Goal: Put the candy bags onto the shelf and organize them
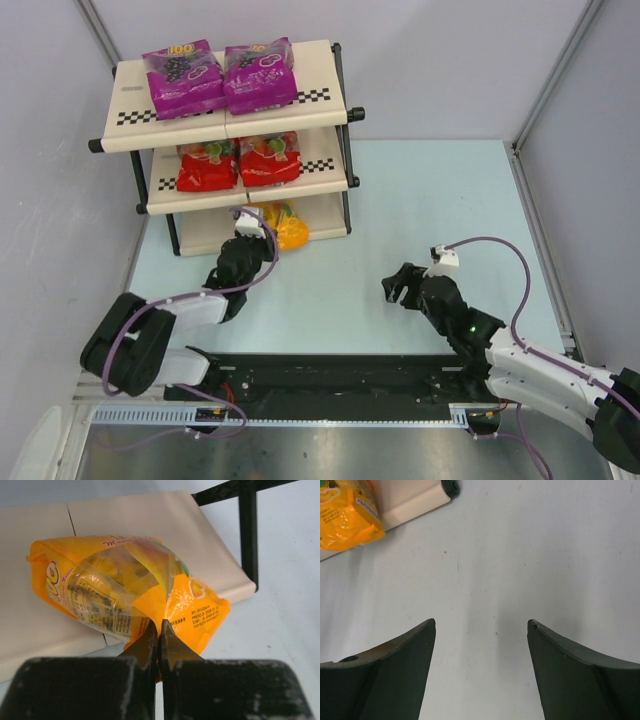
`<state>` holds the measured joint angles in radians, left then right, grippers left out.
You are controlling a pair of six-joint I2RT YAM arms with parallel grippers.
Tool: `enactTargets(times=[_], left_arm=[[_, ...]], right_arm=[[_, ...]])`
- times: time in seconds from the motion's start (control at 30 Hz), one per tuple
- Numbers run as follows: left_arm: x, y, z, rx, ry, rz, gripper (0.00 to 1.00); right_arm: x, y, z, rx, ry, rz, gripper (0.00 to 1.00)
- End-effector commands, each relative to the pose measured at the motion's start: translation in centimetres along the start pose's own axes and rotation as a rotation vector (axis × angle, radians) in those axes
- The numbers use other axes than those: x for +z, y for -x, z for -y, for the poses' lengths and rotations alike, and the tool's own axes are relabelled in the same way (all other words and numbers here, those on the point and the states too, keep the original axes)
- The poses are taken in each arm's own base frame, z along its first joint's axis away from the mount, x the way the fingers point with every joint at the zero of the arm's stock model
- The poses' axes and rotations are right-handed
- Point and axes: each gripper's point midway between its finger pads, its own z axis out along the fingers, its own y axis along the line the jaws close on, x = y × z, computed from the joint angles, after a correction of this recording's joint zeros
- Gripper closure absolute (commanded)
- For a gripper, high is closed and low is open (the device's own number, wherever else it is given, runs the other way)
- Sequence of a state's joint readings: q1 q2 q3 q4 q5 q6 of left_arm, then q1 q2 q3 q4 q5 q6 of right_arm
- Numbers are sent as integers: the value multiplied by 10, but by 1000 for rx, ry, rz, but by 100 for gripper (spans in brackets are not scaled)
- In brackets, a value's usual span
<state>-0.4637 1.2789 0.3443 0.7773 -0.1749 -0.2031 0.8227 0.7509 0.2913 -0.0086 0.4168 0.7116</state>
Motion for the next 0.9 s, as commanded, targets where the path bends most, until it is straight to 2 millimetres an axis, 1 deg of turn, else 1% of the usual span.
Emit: enactTargets(times=[0.0,0.03,0.07,0.17,0.2,0.27,0.43,0.47,0.5,0.53,0.57,0.6,0.67,0.77,0.8,0.83,0.87], left_arm=[[27,76,15,-49,-93,234,100],[34,67,11,-43,-85,210,100],[38,72,10,-41,-83,218,100],[47,74,5,-23,-74,215,100],[49,71,3,-18,-66,200,100],[53,74,-4,0,-44,196,100],[59,64,-19,33,-14,142,100],[61,67,-18,33,-28,146,100],[63,61,-18,38,-26,116,100],[65,59,-20,42,-17,98,100],[69,65,-19,47,-13,96,100],[70,60,-21,49,-7,74,100],[70,63,-25,47,21,72,100],[68,60,-32,32,61,47,99],[68,59,-33,28,70,46,98],[67,59,-36,18,86,46,76],[65,56,-38,13,98,36,63]], right_arm=[[4,9,-7,6,37,28,22],[5,10,-7,9,38,29,22],[5,11,-6,9,37,29,21],[7,10,-3,13,33,27,21],[7,11,-2,14,34,27,21],[8,10,-1,17,34,24,21],[11,7,1,23,39,16,21],[12,6,1,23,40,11,21],[13,6,2,23,39,10,21],[13,6,1,25,43,9,22],[13,7,0,25,46,10,21],[13,7,1,26,47,9,21],[13,8,1,30,48,11,21],[14,8,1,32,48,9,21],[14,8,0,33,50,8,21],[14,8,0,35,52,9,22],[14,8,-1,37,54,9,21]])
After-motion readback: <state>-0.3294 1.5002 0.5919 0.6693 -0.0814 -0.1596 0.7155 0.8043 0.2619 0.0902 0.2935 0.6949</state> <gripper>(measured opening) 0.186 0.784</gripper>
